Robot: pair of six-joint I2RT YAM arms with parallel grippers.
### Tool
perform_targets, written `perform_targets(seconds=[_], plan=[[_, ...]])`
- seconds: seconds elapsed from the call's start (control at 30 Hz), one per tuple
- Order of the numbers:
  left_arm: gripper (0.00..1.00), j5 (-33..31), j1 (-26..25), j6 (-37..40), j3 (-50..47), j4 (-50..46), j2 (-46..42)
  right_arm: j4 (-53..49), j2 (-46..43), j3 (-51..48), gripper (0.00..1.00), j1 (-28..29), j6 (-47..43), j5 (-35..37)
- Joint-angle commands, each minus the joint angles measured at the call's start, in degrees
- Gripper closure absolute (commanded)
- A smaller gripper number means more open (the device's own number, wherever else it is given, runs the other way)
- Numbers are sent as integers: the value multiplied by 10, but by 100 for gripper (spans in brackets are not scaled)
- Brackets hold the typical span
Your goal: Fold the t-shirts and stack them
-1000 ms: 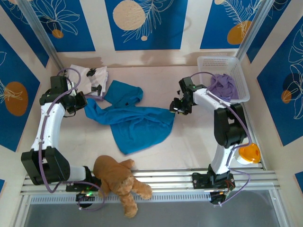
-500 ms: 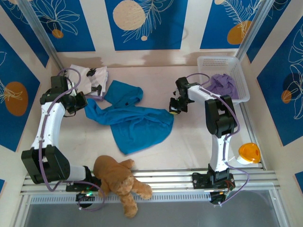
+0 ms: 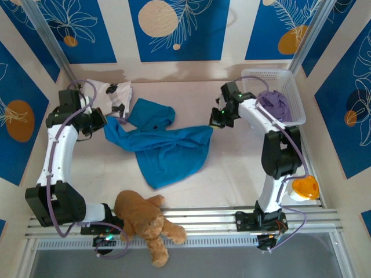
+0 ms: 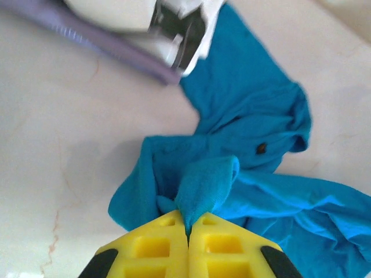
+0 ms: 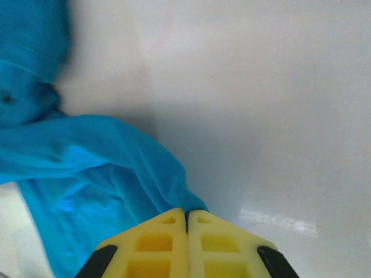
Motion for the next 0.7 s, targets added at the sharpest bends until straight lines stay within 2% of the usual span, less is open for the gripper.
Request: perform_targets(seconds=[0.0, 0.23, 0.43, 0.67], plan=[[100, 28, 7, -10, 85, -4, 20, -42, -41, 64, 100, -12, -6, 2], [100, 57, 7, -42, 262, -1, 81, -73, -68, 180, 100, -40, -5, -4], [100, 95, 7, -95, 448, 9, 160, -135, -39, 339, 100, -68, -11, -18], [100, 103, 6, -143, 632, 37, 229, -191, -8, 539, 100, -99, -20, -24]])
